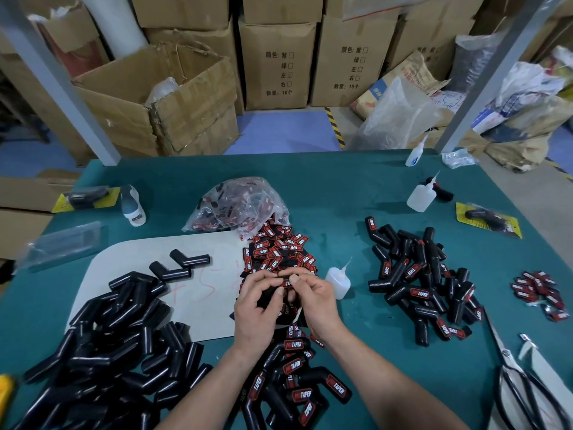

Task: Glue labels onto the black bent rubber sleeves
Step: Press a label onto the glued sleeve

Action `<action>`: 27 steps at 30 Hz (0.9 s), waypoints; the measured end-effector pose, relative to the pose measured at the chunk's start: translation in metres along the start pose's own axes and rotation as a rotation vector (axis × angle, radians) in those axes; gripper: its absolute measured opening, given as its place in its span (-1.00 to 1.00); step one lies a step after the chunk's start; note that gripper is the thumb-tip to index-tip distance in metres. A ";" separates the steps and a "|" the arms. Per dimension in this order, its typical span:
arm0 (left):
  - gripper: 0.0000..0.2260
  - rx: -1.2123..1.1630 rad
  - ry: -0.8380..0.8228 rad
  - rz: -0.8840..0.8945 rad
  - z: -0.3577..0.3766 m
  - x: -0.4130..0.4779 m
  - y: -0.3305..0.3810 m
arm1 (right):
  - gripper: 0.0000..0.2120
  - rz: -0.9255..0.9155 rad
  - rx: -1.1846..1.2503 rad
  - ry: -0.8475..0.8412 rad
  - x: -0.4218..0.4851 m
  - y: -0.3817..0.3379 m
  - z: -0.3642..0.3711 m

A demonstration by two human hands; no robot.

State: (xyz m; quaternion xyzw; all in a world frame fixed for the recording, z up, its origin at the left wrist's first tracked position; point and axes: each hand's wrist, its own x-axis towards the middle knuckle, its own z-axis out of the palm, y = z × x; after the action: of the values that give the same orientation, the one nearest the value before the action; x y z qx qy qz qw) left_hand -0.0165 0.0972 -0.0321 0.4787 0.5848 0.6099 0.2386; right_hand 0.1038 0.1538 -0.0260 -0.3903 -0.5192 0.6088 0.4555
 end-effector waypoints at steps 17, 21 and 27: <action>-0.85 -0.010 -0.011 -0.006 0.001 0.000 0.003 | -0.71 -0.025 0.016 0.028 -0.003 -0.007 0.002; -0.81 -0.008 -0.012 0.014 0.000 0.000 0.002 | -0.67 -0.048 -0.024 0.039 -0.002 -0.005 0.003; -0.78 0.013 -0.021 0.019 0.001 0.000 0.001 | -0.61 -0.045 0.008 0.054 -0.001 -0.004 0.002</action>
State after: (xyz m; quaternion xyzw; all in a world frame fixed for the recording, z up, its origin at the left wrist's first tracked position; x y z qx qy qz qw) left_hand -0.0155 0.0970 -0.0313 0.4923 0.5816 0.6032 0.2356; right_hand 0.1028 0.1523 -0.0220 -0.3929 -0.5128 0.5898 0.4846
